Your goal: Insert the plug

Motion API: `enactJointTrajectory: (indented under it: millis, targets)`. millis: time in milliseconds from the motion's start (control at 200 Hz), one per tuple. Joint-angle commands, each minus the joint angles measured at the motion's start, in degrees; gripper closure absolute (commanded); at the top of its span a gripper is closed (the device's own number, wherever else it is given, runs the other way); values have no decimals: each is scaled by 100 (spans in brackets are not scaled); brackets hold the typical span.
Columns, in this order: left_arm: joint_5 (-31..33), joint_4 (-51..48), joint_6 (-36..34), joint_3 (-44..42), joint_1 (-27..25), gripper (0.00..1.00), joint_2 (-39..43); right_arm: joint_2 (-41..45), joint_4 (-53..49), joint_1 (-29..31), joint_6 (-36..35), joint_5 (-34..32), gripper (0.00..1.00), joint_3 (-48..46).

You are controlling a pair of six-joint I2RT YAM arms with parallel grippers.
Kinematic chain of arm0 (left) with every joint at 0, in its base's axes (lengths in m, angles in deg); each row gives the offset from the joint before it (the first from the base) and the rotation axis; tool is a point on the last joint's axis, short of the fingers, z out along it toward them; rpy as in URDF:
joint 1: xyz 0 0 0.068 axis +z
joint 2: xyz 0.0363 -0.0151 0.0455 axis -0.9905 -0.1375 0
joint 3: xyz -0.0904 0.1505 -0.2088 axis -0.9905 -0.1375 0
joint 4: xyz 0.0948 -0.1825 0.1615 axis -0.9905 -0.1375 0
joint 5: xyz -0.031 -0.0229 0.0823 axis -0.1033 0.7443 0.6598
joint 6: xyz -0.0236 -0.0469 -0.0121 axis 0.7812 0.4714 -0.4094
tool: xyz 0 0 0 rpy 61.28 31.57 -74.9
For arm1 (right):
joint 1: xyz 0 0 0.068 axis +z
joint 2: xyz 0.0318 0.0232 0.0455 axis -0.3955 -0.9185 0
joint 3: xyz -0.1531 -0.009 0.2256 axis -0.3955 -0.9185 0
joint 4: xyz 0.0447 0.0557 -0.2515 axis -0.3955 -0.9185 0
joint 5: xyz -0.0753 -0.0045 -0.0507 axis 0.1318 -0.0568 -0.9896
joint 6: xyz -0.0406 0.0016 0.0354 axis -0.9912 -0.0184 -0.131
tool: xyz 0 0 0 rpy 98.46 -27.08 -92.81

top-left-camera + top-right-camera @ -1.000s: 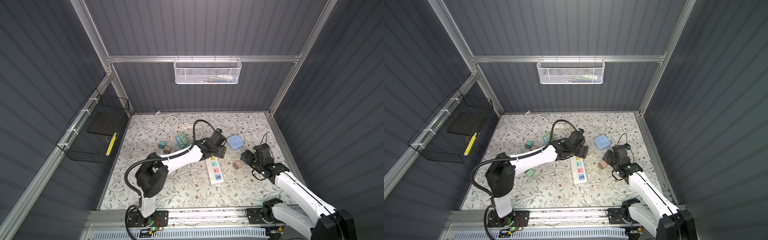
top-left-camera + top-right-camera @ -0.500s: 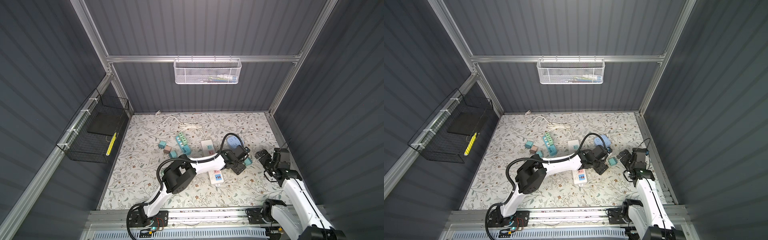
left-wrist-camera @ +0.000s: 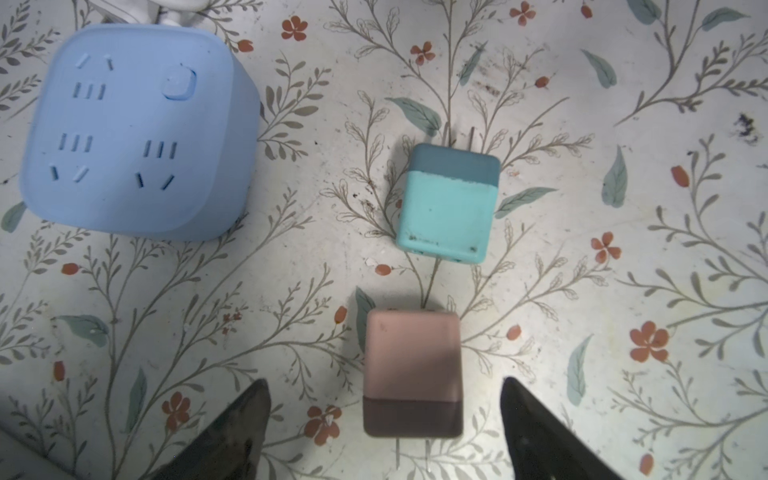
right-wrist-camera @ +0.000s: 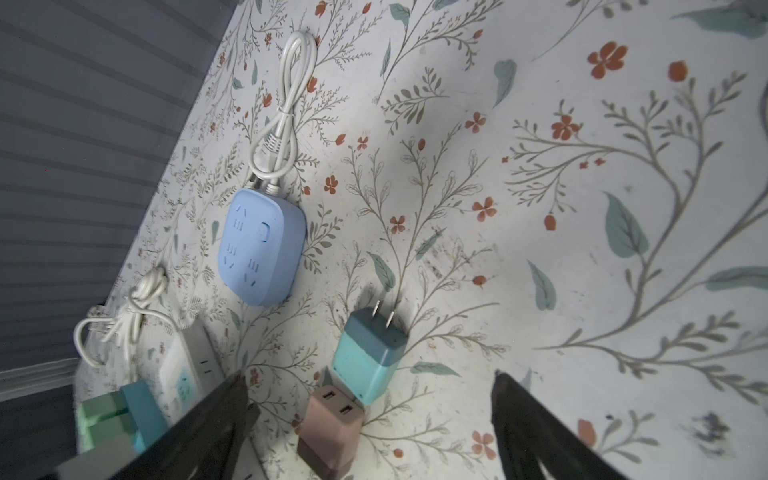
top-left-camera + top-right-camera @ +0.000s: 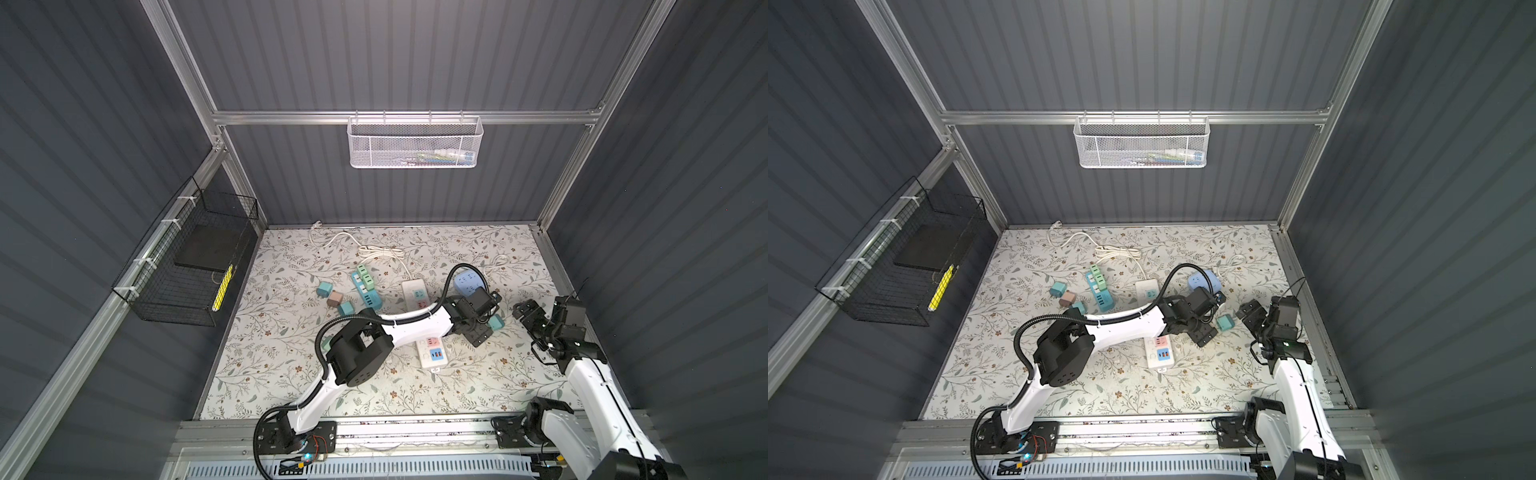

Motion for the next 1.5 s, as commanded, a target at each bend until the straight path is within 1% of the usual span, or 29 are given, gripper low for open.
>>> enactJointTrajectory:
  millis: [0,90,155,215,310,390,515,555,590,660,720,775,855,965,980,1015,1105,1191,1246,1301,1346,1401,1451,1496]
  targets:
    - [-247,-363,157,288,9,20,-259,91,242,-39,-84,491,18,-8]
    - [-451,-361,158,432,11,26,-382,134,214,-48,-137,464,23,-34]
    - [-594,-426,126,564,1,31,-468,203,213,-56,-150,454,23,-84]
    - [-612,-480,103,604,-9,31,-511,272,199,-60,-155,438,23,-116]
    - [-445,-778,145,771,-17,31,-641,355,220,-63,-134,490,23,-185]
    - [-243,-989,184,876,-24,34,-769,365,275,-61,-115,573,23,-252]
    - [35,-922,276,790,-35,46,-834,386,278,-60,-124,592,23,-316]
    - [64,-868,299,762,-40,53,-826,399,290,-58,-118,633,23,-326]
    - [58,-863,291,770,-36,57,-830,412,290,-59,-115,681,23,-322]
    - [145,-882,325,748,-44,61,-758,442,285,-56,-120,789,22,-313]
    - [196,-682,301,496,-44,64,-542,485,207,-58,-157,776,23,-279]
    - [207,-311,267,135,-37,66,-248,528,155,-60,-183,746,22,-257]
    - [291,387,232,-567,-35,67,254,589,136,-64,-176,749,23,-252]
    - [381,1725,187,-1706,-35,70,1137,594,163,-60,-202,859,23,-213]
    - [371,1921,167,-1867,-35,70,1266,597,169,-63,-211,1070,23,-206]
    - [346,2393,119,-2241,-35,70,1558,595,189,-59,-237,1178,24,-192]
    - [390,3687,-22,-3330,-28,71,2250,613,278,-16,-301,1471,30,-145]
    - [672,4795,-22,-4157,15,74,2741,599,191,131,-361,1424,34,28]
    - [679,5413,91,-4650,120,76,3016,564,166,303,-466,1457,36,175]
    - [403,5964,175,-5108,281,76,3277,483,172,590,-580,1498,37,333]
    - [301,6405,170,-5465,367,76,3463,374,185,879,-714,1542,38,491]
    - [118,6908,-19,-5857,414,76,3630,198,251,1223,-819,1647,38,677]
    - [149,7220,-213,-6121,421,76,3747,4,351,1518,-880,1838,38,839]
    - [163,7331,-293,-6314,434,76,3887,-172,473,1752,-922,2006,41,958]
